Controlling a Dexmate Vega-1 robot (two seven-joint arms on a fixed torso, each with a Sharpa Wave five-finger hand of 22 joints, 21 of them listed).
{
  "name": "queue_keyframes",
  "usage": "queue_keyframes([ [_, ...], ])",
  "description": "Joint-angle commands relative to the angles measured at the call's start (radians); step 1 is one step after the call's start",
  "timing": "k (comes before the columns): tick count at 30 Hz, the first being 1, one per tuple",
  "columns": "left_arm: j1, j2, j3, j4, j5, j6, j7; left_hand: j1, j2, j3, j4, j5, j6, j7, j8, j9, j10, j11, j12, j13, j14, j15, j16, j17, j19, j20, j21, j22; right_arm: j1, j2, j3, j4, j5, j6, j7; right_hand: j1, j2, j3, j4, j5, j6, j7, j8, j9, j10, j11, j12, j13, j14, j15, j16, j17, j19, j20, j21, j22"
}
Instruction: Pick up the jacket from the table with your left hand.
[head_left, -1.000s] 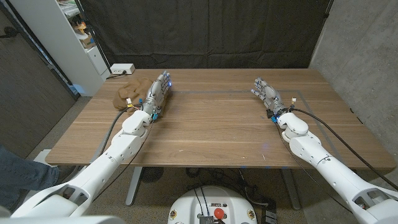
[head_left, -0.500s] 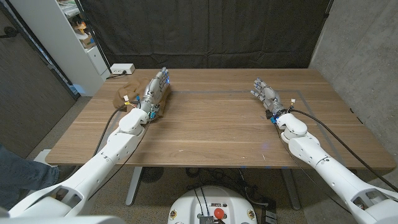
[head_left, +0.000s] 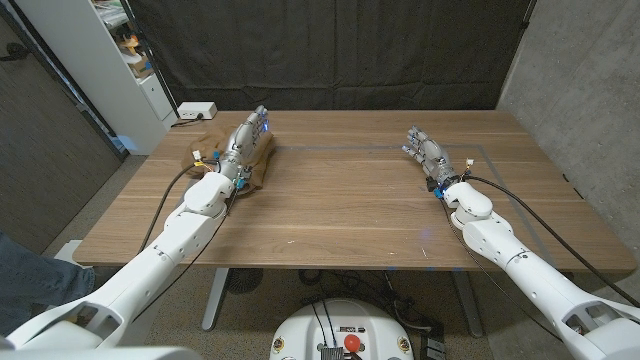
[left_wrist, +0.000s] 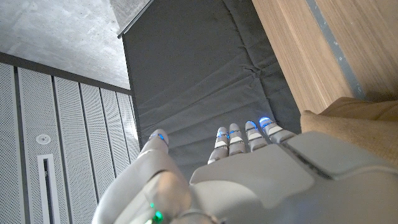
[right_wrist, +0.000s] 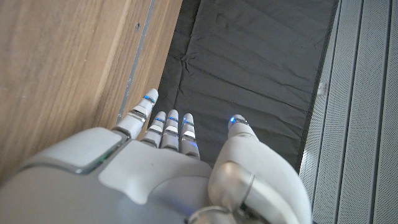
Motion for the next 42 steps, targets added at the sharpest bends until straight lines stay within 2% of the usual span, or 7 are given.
queue_keyframes([
  [1,0.033,0.037,-0.025,-0.051,0.019,-0.004,0.027,0.01,0.002,0.005,-0.007,0.001,0.008,0.004,0.006,0.003,0.01,0.005,0.006,0.004,0.008,-0.001,0.004,0.004,-0.004,0.011,0.003,0.004,0.016,0.009,-0.005,0.029,-0.005,0.004,0.0,0.005,0.005,0.0,-0.005,0.001,0.006,0.0,0.004,0.004,0.004,0.0,0.005,0.004,0.007,0.001,0.006,0.0,0.007,0.0,0.0,0.005],
  [42,0.134,0.125,-0.119,-0.143,0.017,0.011,0.075,0.025,0.005,0.008,-0.023,-0.004,0.019,0.003,0.007,0.003,0.021,0.001,0.008,0.004,0.021,-0.005,0.005,0.004,0.0,0.016,0.005,0.004,0.015,0.023,-0.002,0.051,0.007,0.014,0.005,0.0,0.009,-0.006,-0.008,0.0,0.022,-0.002,0.005,0.006,0.007,0.0,0.003,0.004,0.007,0.0,0.005,-0.002,0.003,0.001,-0.008,0.005],
])
